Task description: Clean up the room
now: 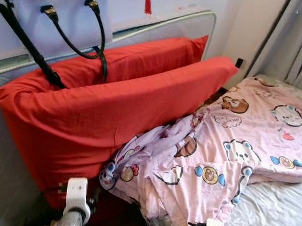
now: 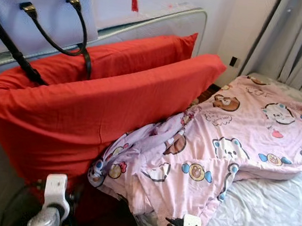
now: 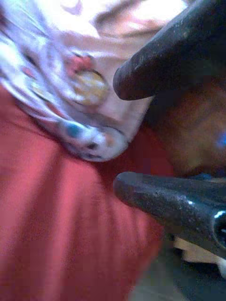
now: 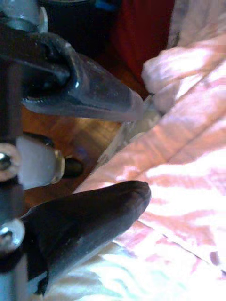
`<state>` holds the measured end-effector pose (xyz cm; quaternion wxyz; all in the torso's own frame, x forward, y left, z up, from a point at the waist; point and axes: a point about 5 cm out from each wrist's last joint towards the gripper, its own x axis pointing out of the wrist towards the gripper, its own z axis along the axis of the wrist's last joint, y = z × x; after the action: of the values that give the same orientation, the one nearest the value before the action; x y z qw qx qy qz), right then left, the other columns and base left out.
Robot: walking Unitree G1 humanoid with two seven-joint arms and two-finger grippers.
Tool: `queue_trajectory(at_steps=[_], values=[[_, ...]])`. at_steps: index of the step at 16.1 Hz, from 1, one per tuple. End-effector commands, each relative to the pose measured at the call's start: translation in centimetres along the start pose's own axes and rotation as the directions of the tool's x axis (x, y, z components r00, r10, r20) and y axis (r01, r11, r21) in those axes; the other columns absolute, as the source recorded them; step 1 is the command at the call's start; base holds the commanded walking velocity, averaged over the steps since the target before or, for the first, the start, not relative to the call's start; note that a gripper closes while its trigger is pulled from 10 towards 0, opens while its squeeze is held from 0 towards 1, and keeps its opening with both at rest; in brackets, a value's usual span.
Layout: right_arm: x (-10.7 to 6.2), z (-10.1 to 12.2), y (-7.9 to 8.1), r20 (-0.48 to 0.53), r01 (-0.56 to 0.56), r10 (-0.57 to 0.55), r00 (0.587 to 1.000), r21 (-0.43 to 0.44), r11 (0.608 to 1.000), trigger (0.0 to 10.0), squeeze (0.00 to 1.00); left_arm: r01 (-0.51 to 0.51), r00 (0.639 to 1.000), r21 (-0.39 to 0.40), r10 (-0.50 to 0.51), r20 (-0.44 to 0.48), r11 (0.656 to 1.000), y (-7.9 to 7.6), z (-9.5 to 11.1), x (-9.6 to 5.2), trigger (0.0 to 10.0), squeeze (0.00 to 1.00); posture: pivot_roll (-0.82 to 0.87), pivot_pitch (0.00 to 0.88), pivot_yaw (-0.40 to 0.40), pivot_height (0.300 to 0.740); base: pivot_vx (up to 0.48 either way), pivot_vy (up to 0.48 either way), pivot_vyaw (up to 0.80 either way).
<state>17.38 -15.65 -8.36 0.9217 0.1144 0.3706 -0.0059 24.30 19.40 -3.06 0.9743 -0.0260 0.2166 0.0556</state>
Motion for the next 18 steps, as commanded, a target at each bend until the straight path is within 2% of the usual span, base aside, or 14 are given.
queue_trajectory(at_steps=[1,2,4,5,6,7,12,17,18], values=[[0.0,0.1,0.1,0.03,-0.004,0.004,1.0,0.014,1.0,10.0,0.0,0.001,0.998,-0.014,0.0,0.063,1.0,0.1,0.8,0.1,10.0,0.0,0.0,0.0,-0.013,0.74,0.0,0.0,0.0],[-0.1,0.2,0.1,0.053,0.001,-0.002,0.999,0.015,1.0,10.0,0.0,0.007,0.991,-0.011,-0.006,0.135,1.0,0.3,1.7,-0.1,10.0,0.0,0.0,0.0,-0.013,0.74,0.0,0.0,0.0],[-0.3,0.2,0.0,0.071,0.009,-0.01,0.997,0.014,1.0,10.0,0.0,0.067,0.977,0.081,-0.082,0.195,0.994,0.0,1.9,-0.9,10.0,0.0,-0.01,0.0,-0.009,0.74,0.0,0.0,0.0],[0.0,1.5,-0.2,0.134,-0.002,0.002,0.991,0.003,1.0,10.0,0.0,0.07,0.975,0.08,-0.086,0.206,0.994,0.0,1.9,-1.2,10.0,0.0,-0.01,0.0,-0.008,0.74,0.0,0.0,0.0],[0.3,7.1,-1.1,0.371,-0.027,0.043,0.928,-0.046,0.999,10.0,0.0,0.061,0.971,0.068,-0.075,0.225,0.996,0.2,1.9,-1.6,10.0,0.0,0.0,0.0,-0.009,0.74,0.0,0.0,0.0],[0.1,8.8,-1.3,0.443,-0.032,0.057,0.895,-0.064,0.997,10.0,0.0,0.055,0.968,0.065,-0.069,0.239,0.996,0.3,2.0,-1.8,10.0,0.0,0.0,0.0,-0.009,0.74,0.0,0.0,0.0],[-0.5,8.6,-0.6,0.498,-0.052,0.068,0.865,-0.047,0.998,10.0,0.0,0.066,0.961,0.059,-0.08,0.264,0.996,-0.2,2.2,-2.5,10.0,0.0,0.0,0.0,-0.015,0.74,0.0,0.0,0.0],[-0.6,7.8,-0.6,0.458,-0.024,0.052,0.887,-0.067,0.997,10.0,0.0,0.078,0.956,0.056,-0.091,0.279,0.995,-0.5,3.2,-2.1,10.0,0.0,0.0,0.0,-0.007,0.74,0.0,0.0,0.0],[-0.5,7.8,-0.7,0.451,-0.015,0.045,0.891,-0.069,0.997,10.0,0.0,0.08,0.957,0.059,-0.093,0.275,0.995,-0.4,3.3,-2.0,10.0,0.0,0.0,0.0,-0.008,0.726,0.0,0.0,0.0]])
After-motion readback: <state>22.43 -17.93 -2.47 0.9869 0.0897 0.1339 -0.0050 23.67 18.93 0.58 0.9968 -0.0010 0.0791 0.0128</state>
